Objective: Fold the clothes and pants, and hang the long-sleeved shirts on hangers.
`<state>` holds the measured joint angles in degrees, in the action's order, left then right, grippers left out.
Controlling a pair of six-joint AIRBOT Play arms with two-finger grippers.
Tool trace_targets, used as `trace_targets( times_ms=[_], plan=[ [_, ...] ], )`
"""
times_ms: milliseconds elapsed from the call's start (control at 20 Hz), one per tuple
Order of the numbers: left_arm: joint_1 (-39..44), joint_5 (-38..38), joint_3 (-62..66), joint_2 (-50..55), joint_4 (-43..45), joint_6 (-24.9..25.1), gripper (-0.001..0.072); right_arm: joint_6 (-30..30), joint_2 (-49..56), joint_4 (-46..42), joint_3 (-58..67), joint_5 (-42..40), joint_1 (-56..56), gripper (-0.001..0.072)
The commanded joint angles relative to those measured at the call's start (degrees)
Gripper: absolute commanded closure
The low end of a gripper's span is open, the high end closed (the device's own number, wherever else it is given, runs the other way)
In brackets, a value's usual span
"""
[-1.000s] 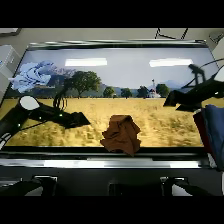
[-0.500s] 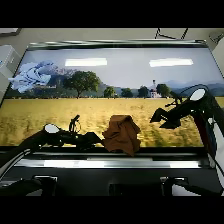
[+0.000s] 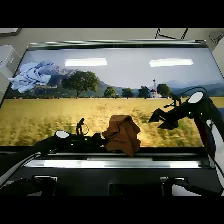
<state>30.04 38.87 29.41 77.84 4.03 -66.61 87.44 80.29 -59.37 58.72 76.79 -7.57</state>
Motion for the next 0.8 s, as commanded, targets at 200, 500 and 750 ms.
trace_targets(
  times_ms=[200, 500, 750],
  plan=[
    [0.2, -0.3, 0.0, -3.6, -0.7, 2.2, 0.0683, -6.2, 5.2, 15.1, -8.9, -8.8, 3.5, 0.0017],
    [0.3, -0.7, 0.0, -6.5, 0.5, 2.6, 0.0683, -4.8, 7.4, 17.9, -8.9, -16.9, 10.4, 0.0479],
    [-5.2, 1.5, 1.1, -10.2, 3.8, 5.4, 0.0685, -9.0, 4.1, 16.5, -4.5, -14.6, 9.7, 0.0676]
  ],
)
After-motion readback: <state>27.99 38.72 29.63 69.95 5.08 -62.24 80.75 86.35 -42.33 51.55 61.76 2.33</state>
